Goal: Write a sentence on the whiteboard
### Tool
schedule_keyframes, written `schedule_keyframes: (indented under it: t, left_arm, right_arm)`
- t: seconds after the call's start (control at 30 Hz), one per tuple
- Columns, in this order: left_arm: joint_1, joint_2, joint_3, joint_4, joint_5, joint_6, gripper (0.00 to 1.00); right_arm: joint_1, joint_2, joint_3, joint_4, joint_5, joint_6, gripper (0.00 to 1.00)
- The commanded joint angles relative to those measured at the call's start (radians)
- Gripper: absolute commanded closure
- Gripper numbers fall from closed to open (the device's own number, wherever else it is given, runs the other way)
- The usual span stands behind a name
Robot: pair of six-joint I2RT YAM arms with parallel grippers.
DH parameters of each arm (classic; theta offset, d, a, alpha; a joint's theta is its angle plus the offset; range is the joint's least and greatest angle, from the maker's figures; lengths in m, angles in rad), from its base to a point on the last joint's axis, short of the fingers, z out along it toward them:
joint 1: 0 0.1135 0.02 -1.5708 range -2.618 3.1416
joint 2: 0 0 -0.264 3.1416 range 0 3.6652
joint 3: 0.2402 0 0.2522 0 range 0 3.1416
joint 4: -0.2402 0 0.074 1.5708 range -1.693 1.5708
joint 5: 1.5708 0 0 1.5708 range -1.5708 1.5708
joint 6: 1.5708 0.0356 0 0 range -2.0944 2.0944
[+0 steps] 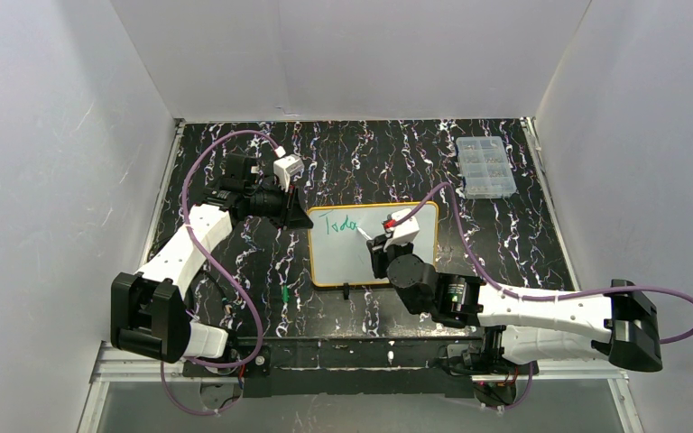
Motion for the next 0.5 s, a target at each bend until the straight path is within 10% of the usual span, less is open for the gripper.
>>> schedule_keyframes:
  t: [0.0, 0.47]
  left_arm:
    - [0.007, -0.047, -0.004, -0.003, -0.002, 0.019, 1.00]
    - [0.007, -0.049, -0.004, -0.003, -0.014, 0.020, 1.00]
  right_arm:
    - [-0.002, -0.022, -0.005, 0.030, 0.008, -0.035, 0.99]
    - [-0.002, -0.077, 0.004, 0.039, -0.044, -0.061, 0.99]
